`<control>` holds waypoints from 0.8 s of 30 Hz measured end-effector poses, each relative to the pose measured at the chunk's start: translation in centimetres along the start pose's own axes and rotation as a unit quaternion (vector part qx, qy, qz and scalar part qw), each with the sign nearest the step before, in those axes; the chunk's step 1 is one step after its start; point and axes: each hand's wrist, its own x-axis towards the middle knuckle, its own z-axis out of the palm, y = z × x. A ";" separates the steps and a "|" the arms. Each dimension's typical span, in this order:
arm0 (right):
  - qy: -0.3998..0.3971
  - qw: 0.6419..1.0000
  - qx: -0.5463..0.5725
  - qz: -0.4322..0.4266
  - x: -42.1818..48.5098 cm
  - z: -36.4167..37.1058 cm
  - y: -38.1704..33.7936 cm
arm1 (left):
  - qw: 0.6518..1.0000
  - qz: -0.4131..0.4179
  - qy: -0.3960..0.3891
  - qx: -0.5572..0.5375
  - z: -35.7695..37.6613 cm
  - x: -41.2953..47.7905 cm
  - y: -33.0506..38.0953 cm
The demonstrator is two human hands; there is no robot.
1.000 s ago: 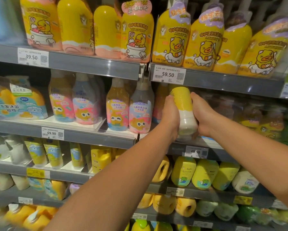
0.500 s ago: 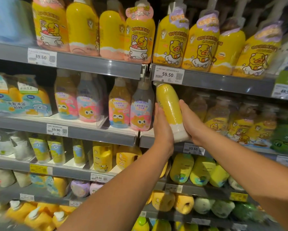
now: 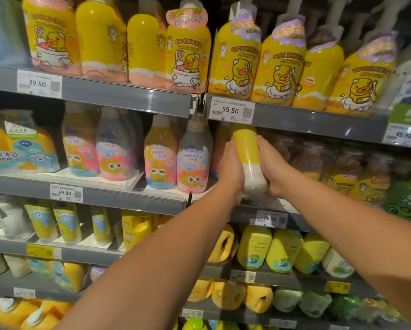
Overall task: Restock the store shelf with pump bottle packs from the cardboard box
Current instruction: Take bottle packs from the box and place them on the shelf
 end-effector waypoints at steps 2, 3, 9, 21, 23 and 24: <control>0.004 1.000 -0.005 -0.007 -0.2 0.5 0.1 | 1.000 -0.009 -0.003 -0.003 -0.3 0.3 -0.2; 0.014 1.000 -0.011 -0.010 -0.1 0.8 0.1 | 1.000 -0.013 -0.006 -0.006 -0.4 0.4 -0.1; 0.132 0.980 -0.136 -0.055 0.6 1.8 2.3 | 0.999 0.016 -0.040 0.021 -1.1 0.4 -0.7; 0.207 0.972 -0.009 -0.113 1.4 3.3 4.4 | 0.973 0.146 -0.064 0.170 -1.6 0.9 -1.2; 0.216 0.969 -0.021 -0.116 1.7 3.0 4.7 | 0.961 0.158 -0.072 0.213 -1.6 1.0 -1.3; 0.218 0.968 -0.032 -0.117 1.8 3.0 4.9 | 0.956 0.159 -0.072 0.237 -1.8 1.0 -1.2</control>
